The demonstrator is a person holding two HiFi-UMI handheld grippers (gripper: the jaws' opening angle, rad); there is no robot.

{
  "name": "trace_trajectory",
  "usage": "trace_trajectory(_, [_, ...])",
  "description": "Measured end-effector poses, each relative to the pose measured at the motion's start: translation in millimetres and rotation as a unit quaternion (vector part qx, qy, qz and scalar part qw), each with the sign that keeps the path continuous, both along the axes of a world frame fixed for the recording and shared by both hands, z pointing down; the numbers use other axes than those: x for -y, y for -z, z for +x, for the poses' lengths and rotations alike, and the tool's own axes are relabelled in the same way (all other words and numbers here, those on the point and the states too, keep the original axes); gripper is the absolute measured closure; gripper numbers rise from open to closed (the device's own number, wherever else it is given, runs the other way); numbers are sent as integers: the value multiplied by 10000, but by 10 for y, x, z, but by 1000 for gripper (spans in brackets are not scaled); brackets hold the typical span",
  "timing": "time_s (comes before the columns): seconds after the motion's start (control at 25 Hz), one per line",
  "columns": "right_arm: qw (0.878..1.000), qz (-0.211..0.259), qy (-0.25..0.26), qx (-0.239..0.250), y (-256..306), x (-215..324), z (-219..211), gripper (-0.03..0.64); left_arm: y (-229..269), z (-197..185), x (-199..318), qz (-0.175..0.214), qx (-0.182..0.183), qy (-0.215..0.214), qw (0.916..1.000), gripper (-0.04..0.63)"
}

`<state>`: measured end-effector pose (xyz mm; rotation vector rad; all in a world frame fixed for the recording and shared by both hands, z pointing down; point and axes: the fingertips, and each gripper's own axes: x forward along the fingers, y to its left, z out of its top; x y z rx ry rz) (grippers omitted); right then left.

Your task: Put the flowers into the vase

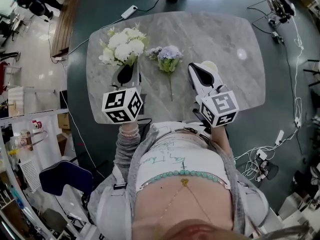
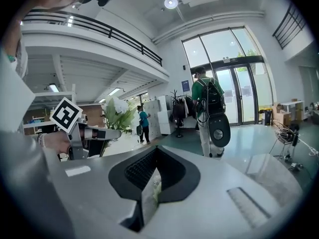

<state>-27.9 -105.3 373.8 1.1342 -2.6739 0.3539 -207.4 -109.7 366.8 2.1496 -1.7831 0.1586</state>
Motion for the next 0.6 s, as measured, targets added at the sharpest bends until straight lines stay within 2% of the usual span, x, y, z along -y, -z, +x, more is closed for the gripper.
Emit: trace_trajectory(0.6, [9996, 270, 52, 69, 182, 24, 60, 592, 541, 312, -29, 659, 49, -310, 9973, 584])
